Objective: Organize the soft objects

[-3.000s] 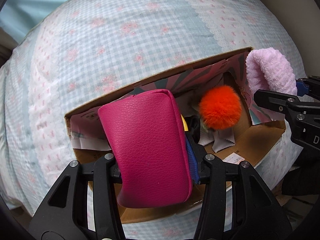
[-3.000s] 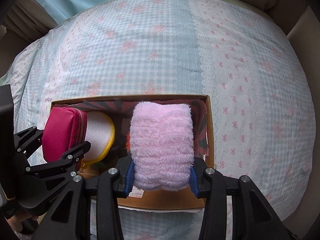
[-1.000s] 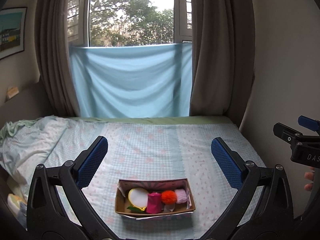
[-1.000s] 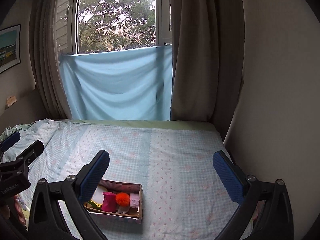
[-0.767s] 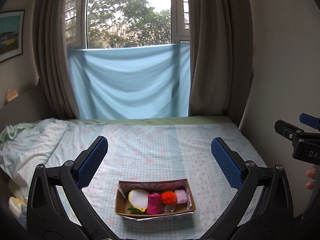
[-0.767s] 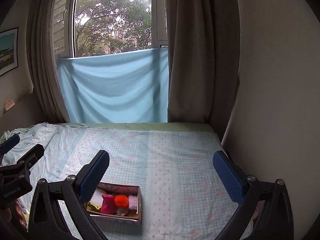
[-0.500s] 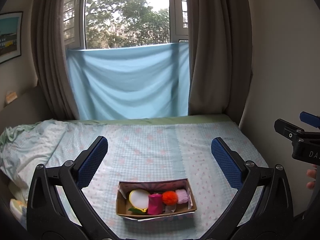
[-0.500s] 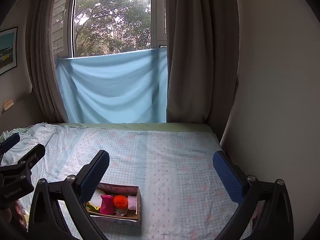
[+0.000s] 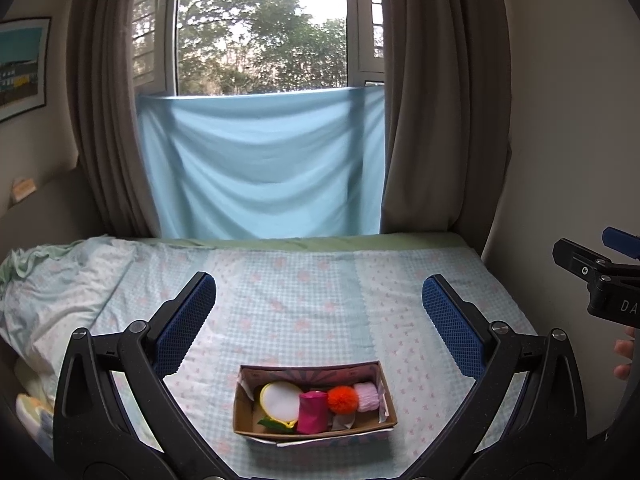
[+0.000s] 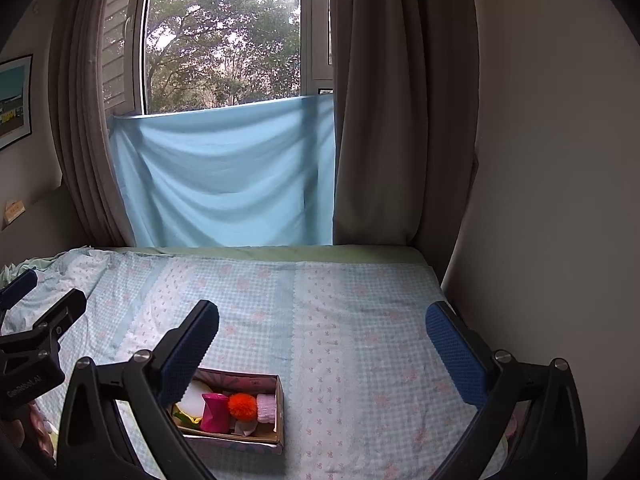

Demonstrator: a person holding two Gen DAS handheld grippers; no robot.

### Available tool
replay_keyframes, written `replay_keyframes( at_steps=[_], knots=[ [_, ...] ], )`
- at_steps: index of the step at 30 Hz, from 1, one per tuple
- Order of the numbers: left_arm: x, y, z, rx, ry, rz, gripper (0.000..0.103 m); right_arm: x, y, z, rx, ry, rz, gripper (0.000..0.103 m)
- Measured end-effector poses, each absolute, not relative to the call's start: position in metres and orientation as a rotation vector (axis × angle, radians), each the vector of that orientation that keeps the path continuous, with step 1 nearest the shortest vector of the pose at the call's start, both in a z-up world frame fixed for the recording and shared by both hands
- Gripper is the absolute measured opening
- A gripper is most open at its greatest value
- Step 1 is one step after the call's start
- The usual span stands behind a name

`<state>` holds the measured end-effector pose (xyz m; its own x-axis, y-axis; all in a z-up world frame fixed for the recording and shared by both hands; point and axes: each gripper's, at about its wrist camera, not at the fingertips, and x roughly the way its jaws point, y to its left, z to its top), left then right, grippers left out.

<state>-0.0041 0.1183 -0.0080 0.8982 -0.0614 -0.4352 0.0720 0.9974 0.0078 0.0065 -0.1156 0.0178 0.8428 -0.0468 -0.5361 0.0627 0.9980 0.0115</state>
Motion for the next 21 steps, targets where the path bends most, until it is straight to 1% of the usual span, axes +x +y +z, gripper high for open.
replay_keyframes(
  at_steps=[21],
  knots=[
    [0.013,0.133,-0.014,-0.008,0.471,-0.064,0.103,0.02,-0.106,0.016,0.017,0.565,-0.064,0.103]
  ],
)
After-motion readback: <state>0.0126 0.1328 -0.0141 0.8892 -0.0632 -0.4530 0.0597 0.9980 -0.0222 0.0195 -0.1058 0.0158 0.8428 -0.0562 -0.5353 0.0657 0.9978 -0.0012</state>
